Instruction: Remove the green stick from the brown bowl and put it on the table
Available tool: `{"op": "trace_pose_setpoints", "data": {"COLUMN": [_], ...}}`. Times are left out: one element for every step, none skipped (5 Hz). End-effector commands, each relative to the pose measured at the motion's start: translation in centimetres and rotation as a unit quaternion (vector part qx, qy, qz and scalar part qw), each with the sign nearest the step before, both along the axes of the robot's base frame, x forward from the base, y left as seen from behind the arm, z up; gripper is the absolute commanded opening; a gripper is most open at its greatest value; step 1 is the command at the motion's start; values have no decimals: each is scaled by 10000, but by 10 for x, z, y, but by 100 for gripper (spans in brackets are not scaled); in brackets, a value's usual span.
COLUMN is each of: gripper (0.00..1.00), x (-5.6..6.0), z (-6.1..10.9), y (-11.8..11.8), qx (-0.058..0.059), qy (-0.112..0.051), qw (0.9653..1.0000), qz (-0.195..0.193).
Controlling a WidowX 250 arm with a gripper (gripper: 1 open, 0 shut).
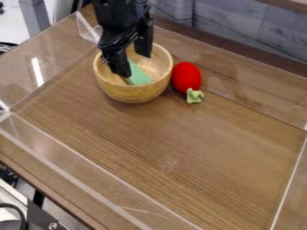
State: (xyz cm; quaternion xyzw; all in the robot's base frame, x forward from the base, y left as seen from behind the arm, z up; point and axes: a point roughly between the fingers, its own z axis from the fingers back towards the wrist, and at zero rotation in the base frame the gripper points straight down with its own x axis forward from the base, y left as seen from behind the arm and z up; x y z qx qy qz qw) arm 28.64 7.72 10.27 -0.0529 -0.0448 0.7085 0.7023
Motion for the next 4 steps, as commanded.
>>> {"op": "trace_pose_setpoints", "data": {"gripper": [100, 100, 100, 100], "x": [14, 26, 40, 50], "z": [12, 4, 4, 3], "y": [15, 26, 32, 35], "qx": [245, 371, 488, 609], "qy": [-435, -551, -666, -719], "qw": [9987, 9975, 9966, 9956], "qz": [60, 254, 75, -11]}}
